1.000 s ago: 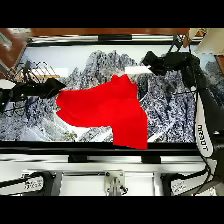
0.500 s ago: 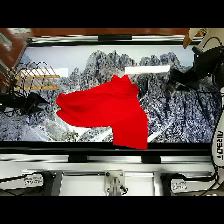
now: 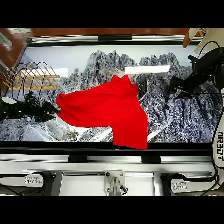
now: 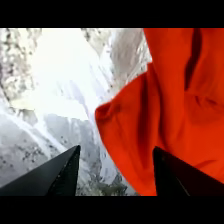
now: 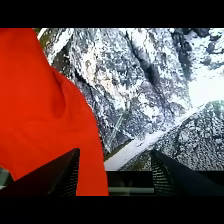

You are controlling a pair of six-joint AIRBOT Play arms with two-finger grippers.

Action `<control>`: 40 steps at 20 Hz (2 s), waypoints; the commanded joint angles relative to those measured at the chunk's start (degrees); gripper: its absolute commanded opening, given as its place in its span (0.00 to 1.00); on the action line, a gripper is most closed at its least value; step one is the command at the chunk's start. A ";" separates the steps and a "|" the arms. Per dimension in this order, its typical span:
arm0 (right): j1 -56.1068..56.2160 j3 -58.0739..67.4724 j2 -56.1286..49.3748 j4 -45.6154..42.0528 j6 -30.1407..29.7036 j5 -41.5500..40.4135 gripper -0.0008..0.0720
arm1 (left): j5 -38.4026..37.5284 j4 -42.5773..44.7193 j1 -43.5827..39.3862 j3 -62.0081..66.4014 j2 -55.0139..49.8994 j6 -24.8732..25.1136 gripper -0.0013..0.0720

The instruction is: Fold the shirts.

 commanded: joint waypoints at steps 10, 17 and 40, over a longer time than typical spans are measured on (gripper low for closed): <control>0.07 -0.02 0.04 0.13 -0.74 0.22 0.76 | 8.15 -1.20 -1.64 -0.37 -1.57 0.55 0.34; 0.26 -6.73 0.04 3.41 -1.60 0.79 0.76 | 8.24 -0.15 -1.64 -0.37 -1.60 1.16 0.06; 11.28 -22.97 -9.18 9.03 -6.40 23.43 0.30 | 4.57 -0.17 -1.64 -0.20 6.14 3.39 0.06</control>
